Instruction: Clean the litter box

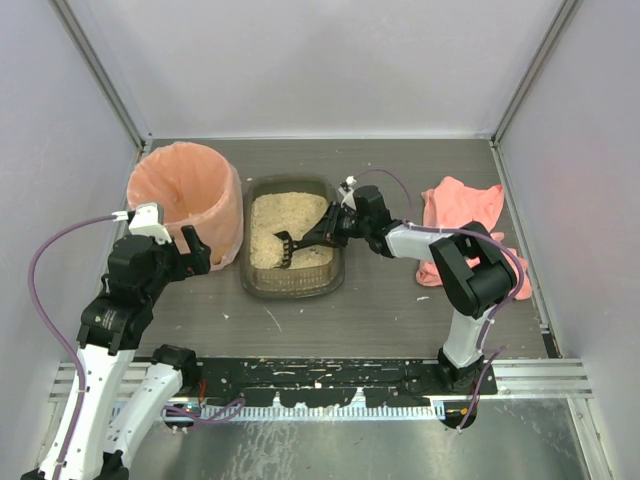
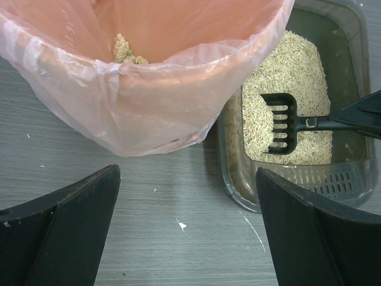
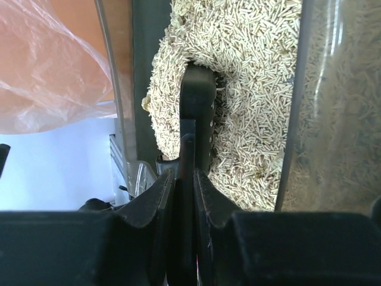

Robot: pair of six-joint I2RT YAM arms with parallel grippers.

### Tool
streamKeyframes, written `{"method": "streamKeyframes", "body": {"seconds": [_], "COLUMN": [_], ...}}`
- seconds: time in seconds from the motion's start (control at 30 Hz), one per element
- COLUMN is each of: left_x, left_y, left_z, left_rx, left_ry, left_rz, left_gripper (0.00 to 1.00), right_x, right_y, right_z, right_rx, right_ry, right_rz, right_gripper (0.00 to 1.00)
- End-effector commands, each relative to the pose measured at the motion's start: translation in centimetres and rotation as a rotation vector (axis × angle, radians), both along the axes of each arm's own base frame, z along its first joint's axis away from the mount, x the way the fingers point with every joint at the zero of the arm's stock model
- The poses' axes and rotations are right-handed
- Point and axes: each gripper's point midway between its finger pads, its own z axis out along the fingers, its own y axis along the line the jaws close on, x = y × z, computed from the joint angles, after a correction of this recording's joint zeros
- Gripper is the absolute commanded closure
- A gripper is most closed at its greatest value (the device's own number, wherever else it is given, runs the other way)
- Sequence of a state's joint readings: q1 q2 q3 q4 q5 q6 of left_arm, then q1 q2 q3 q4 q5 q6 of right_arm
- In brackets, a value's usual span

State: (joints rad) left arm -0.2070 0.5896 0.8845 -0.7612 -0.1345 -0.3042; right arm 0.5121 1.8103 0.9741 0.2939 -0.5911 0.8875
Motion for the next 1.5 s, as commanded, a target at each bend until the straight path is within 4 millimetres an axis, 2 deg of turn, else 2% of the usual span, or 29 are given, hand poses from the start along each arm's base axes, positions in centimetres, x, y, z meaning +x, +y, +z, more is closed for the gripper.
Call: {"method": "streamKeyframes", "body": {"seconds": [0.0,0.13,0.27,0.6,0.77,1.23,1.47], "left_x": [0.4,0.5,0.5,0.5,0.5,0.5,0.4], "left_y": [0.1,0.1,0.0,0.0,0.1,0.0,0.1], "left_z": [1.2,1.2,1.1,1.1,1.2,1.1,1.2], "left_rx": [-0.015,-0.015,-0.014,-0.014,-0.013,-0.014,-0.013], "left_ry": [-0.041,-0.042,-0.038,-0.039,-0.040,-0.039,-0.043], "left_rz": [0.012,0.011,0.008,0.009,0.010,0.009,0.011], "left_gripper": [0.02,0.02,0.02,0.02,0.02,0.02,0.02], "right_x": [-2.1,-1.8,-1.3,0.2,0.6,1.3,2.2], "right_y": [3.0,1.8,0.7,-1.5,-2.4,-4.7,-7.0], "right_z": [1.3,2.0,3.0,3.7,4.0,8.0,8.5], "right_rx": [0.150,0.267,0.302,0.117,0.095,0.227,0.328], "right_ry": [0.024,0.066,0.048,-0.036,-0.050,-0.098,-0.082], "right_rz": [0.094,0.024,-0.005,-0.066,-0.078,-0.109,-0.133], "right_gripper": [0.99,0.99,0.99,0.99,0.99,0.99,0.99]}}
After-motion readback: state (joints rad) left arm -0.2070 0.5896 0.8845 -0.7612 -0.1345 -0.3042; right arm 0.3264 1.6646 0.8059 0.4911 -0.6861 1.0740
